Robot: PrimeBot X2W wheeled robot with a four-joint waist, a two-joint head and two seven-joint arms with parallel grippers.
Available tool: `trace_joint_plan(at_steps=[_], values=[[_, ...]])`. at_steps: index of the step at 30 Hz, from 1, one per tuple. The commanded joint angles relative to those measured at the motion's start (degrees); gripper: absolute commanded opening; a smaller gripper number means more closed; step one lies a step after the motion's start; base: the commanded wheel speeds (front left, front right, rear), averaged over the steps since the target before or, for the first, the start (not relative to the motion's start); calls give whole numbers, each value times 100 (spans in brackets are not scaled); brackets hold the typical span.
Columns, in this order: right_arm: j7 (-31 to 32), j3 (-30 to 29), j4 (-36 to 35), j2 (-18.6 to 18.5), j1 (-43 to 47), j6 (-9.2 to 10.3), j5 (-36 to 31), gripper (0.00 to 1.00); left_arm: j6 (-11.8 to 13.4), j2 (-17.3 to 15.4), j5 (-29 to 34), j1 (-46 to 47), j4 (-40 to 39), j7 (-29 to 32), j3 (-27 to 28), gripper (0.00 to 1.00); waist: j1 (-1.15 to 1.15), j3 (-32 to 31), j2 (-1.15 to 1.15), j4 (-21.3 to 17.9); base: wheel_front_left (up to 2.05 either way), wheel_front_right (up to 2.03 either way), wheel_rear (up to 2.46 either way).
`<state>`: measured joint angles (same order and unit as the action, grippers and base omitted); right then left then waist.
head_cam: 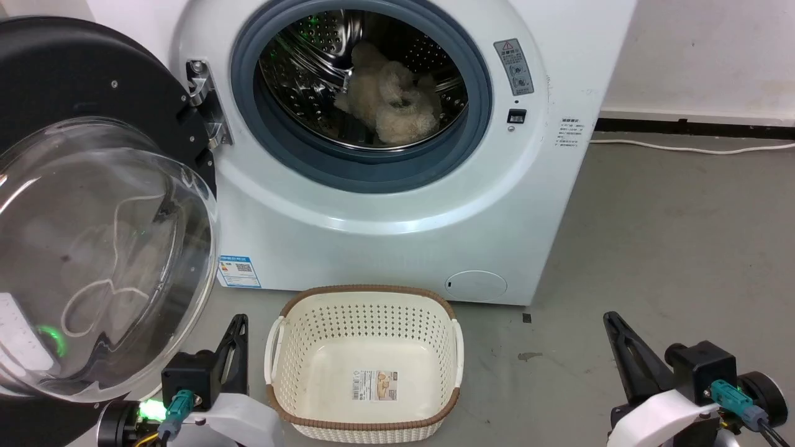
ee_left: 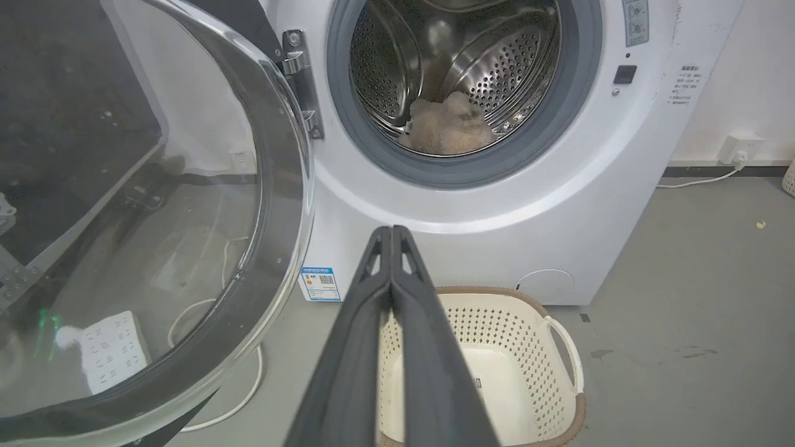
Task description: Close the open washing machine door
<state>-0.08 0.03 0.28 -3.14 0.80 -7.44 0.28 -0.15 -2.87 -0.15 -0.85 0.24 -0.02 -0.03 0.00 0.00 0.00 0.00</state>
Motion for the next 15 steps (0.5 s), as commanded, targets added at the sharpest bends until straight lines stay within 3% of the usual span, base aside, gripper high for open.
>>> trace_joint_plan(at_steps=[1, 14, 15], values=[[8, -3, -28, 26, -80, -5, -28, 0, 15, 0, 15, 85, -24, 2, 3, 0, 0, 0, 0, 0, 0, 0, 0], [8, -3, -28, 26, -80, -5, -28, 0, 15, 0, 15, 85, -24, 2, 3, 0, 0, 0, 0, 0, 0, 0, 0], [8, -3, -28, 26, -80, -5, -28, 100, 15, 0, 15, 85, -24, 2, 3, 100, 0, 0, 0, 0, 0, 0, 0]])
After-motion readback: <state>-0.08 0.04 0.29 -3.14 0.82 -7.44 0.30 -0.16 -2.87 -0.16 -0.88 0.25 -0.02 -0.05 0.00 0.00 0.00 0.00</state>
